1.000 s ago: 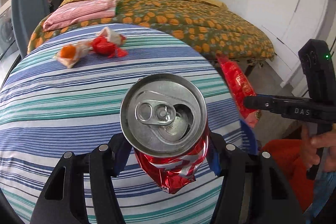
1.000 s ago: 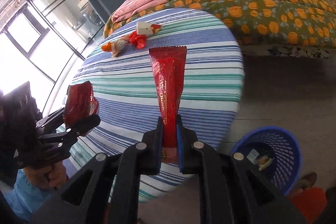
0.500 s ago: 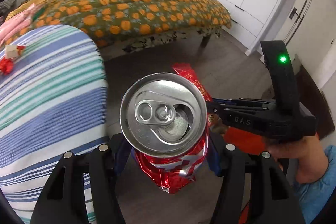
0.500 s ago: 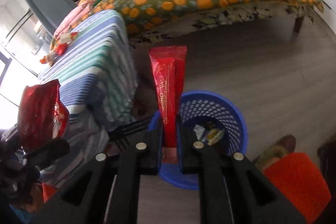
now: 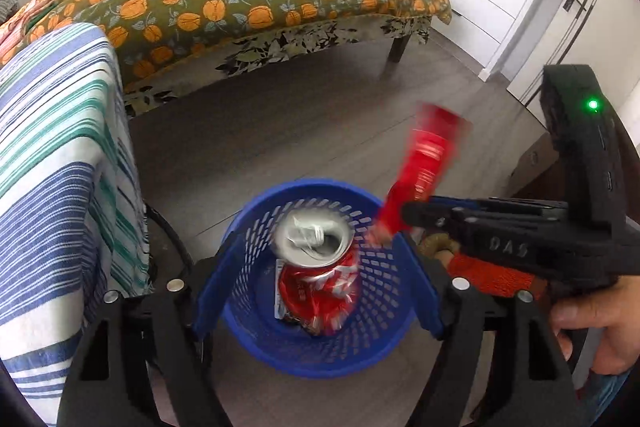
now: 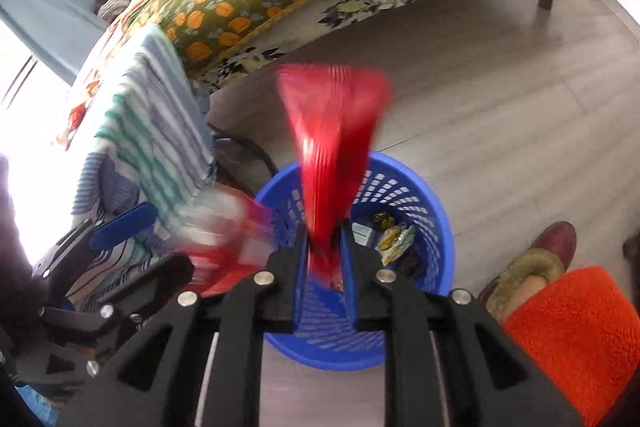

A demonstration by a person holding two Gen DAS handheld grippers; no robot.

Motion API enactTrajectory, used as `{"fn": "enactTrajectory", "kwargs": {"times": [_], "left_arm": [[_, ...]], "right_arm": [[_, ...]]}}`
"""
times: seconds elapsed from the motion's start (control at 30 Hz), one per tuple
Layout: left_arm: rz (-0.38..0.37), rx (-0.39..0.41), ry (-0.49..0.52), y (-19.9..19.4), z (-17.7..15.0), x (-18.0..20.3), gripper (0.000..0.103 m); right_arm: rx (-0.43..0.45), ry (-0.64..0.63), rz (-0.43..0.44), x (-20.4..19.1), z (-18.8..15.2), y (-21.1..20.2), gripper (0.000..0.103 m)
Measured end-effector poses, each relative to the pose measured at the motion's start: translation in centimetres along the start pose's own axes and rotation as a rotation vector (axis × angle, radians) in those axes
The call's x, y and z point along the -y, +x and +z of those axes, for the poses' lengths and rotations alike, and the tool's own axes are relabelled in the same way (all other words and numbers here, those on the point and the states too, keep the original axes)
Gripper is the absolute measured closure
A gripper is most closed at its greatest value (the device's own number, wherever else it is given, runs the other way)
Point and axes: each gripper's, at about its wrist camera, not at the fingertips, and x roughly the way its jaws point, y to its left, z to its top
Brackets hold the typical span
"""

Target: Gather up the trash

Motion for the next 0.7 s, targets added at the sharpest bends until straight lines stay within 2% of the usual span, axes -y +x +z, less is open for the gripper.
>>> {"fn": "enactTrajectory", "kwargs": {"times": [0.13,0.17,0.2,0.23,0.43,0.7], "left_arm": [[0.003,0.048,0.007,-2.0,-0.2,0.1,0.016],[0.008,0.067,0.017,-2.8,-0.4,0.2,0.013],[0.013,0.079,0.021,-3.5,-0.7,0.3,0.012],[0.015,0.094,0.021,-4.3,-0.9,0.2,0.011],[0.021,0.147,-0.02,-8.3,-2.6,-1.4,0.009],[0.06,0.184,-0.055,-12.9,-4.2,-4.2,0.008]], "right_arm": [[0.033,0.016,0.001,0.5,0.2,-0.9,0.085],[0.038,0.017,0.0,0.5,0.2,-1.1,0.077],[0.045,0.02,0.001,0.4,0.1,-1.3,0.062],[0.054,0.024,0.004,0.3,0.0,-1.5,0.059],[0.07,-0.004,0.02,-0.7,-0.7,-2.5,0.059],[0.177,-0.05,0.0,-3.3,0.0,-5.9,0.059]]}}
